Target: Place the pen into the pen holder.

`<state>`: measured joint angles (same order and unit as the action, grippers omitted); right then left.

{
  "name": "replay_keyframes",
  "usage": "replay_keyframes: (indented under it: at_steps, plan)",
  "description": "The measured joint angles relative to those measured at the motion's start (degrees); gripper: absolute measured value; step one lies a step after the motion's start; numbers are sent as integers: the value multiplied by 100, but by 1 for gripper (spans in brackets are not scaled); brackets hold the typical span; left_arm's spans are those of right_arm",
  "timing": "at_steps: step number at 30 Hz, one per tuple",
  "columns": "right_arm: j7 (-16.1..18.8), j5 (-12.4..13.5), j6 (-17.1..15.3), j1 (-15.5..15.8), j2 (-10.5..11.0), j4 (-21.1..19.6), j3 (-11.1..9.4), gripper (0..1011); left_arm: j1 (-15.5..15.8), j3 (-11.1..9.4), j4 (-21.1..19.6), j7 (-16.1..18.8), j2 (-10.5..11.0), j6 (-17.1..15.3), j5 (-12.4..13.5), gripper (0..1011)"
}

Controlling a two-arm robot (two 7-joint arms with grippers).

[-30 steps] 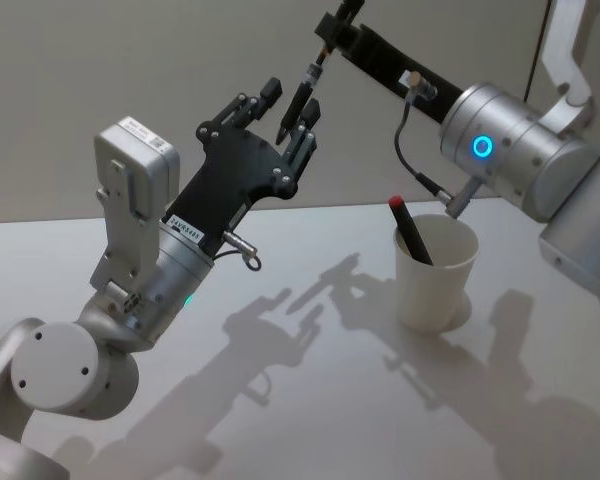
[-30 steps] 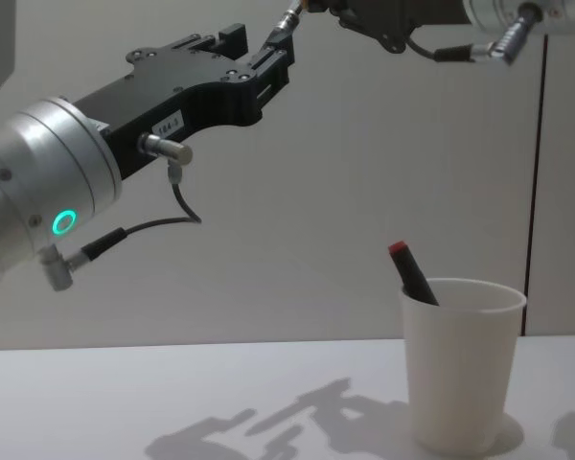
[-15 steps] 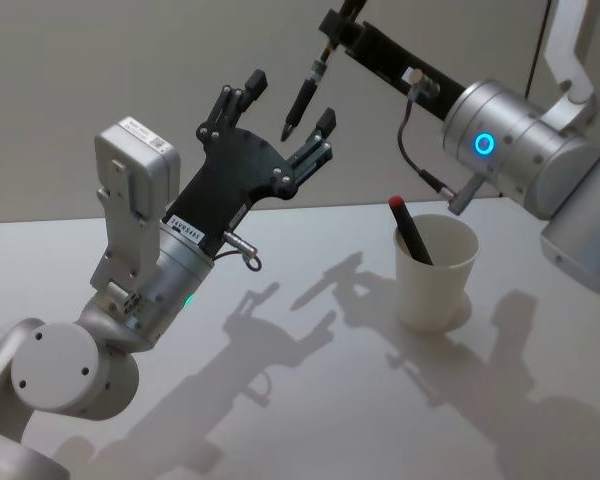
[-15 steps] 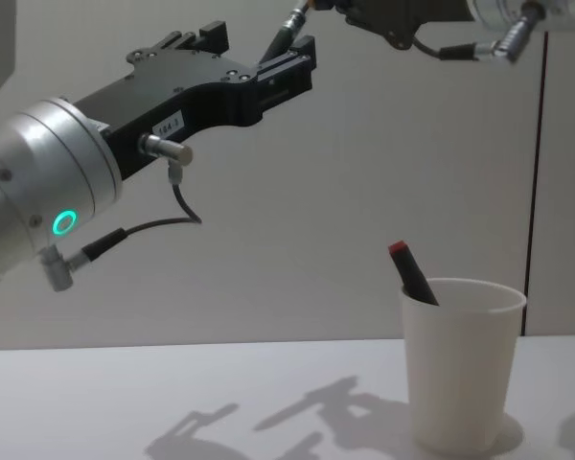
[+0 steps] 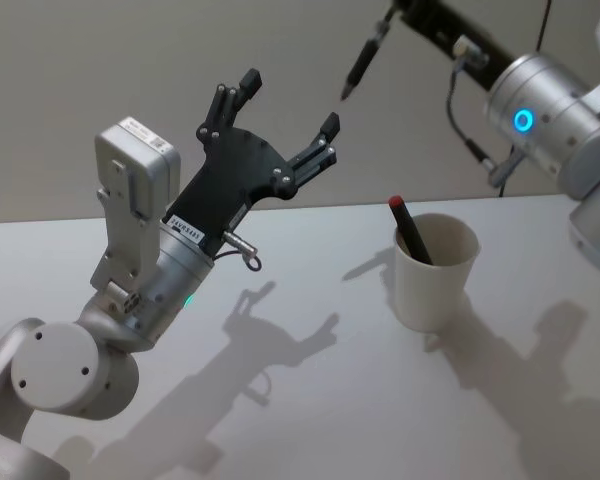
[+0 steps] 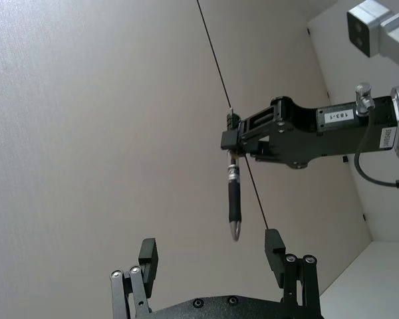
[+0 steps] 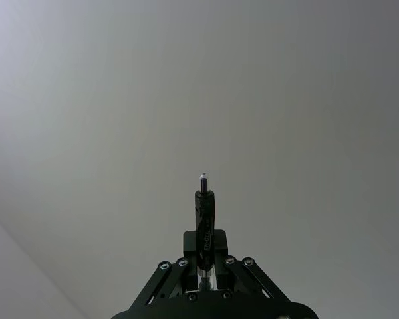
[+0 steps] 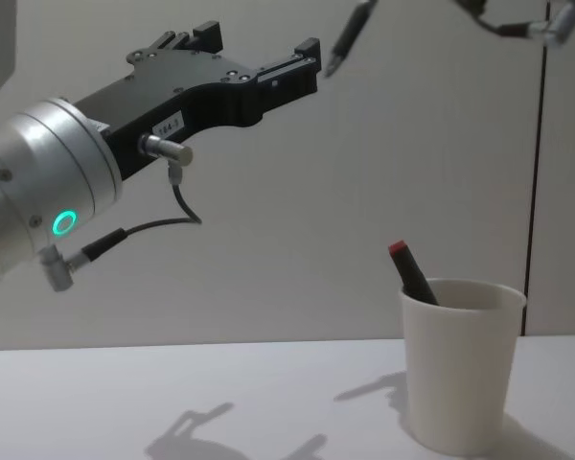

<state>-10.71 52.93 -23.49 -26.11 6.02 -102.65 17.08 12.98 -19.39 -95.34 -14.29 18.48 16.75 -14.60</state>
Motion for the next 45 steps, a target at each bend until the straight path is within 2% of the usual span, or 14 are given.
replay_keyframes:
  at_steps: [4,7,8,19,27,36,45]
  plan:
    - [-79,-195,156,15,85,-73,-44,130,0,0,0,0,0,0,0,1001]
    - [-147,-434,322,53,188,-164,-84,131,0,0,0,0,0,0,0,1000]
    - [-147,-434,322,53,188,-164,-84,131,0,0,0,0,0,1,0,1001]
    - [-227,-1321,711,295,567,-503,-141,130,0,1,0,0,0,1,0,1001]
    - [-84,-2030,902,537,821,-717,-87,131,0,1,0,0,0,1,0,1001]
    - [120,-2709,987,800,1007,-838,55,131,0,1,0,0,0,1,0,1001]
    - [179,-3008,864,1028,1095,-870,148,131,0,1,0,0,0,1,0,1000]
